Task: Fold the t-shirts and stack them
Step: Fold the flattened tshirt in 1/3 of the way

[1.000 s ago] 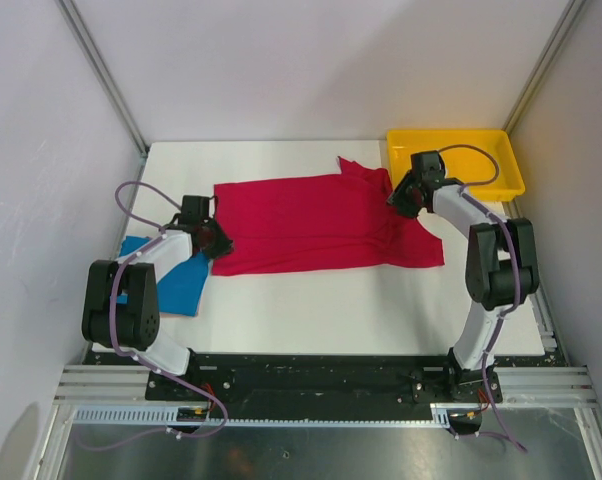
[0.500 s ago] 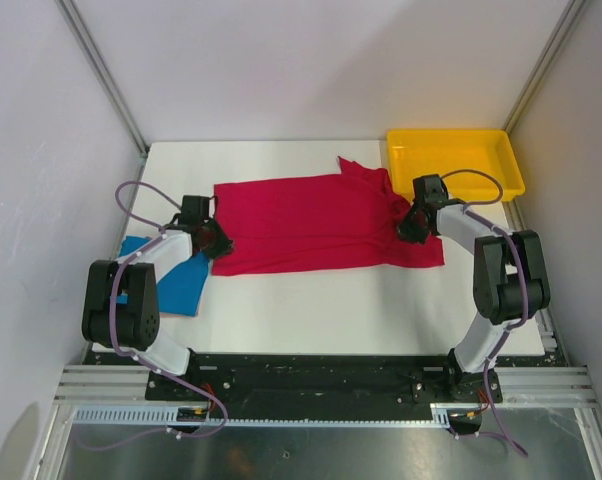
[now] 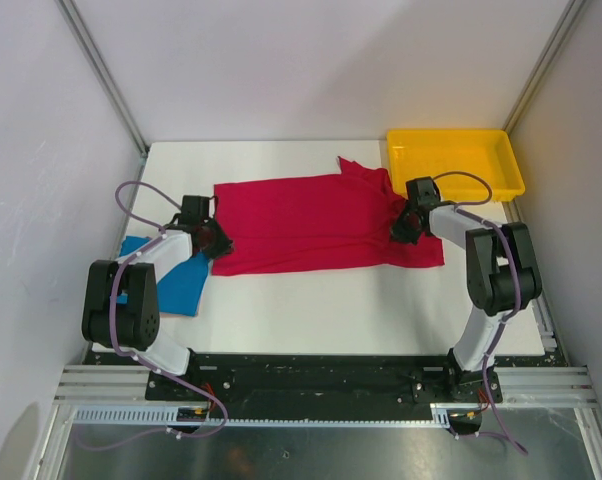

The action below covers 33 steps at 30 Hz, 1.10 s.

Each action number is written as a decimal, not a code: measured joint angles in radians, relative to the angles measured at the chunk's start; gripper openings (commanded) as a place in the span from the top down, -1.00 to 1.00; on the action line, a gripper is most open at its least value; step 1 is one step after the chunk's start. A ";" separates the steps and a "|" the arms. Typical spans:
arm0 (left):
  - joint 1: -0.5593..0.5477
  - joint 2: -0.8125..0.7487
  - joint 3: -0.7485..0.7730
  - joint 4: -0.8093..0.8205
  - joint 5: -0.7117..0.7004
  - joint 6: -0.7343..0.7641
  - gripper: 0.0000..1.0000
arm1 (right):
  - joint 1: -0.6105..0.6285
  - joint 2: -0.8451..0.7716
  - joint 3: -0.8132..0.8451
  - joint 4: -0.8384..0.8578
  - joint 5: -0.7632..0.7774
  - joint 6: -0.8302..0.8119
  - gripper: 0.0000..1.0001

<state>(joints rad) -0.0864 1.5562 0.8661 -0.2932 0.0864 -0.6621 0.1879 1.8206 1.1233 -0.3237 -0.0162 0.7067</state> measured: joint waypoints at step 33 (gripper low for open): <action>0.010 0.000 0.011 0.000 0.001 0.008 0.55 | 0.000 0.161 0.187 0.211 -0.154 0.102 0.45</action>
<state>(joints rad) -0.0761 1.5558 0.8768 -0.2932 0.0872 -0.6537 0.1879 1.9816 1.3106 -0.1123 -0.1703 0.8085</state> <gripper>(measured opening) 0.217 0.270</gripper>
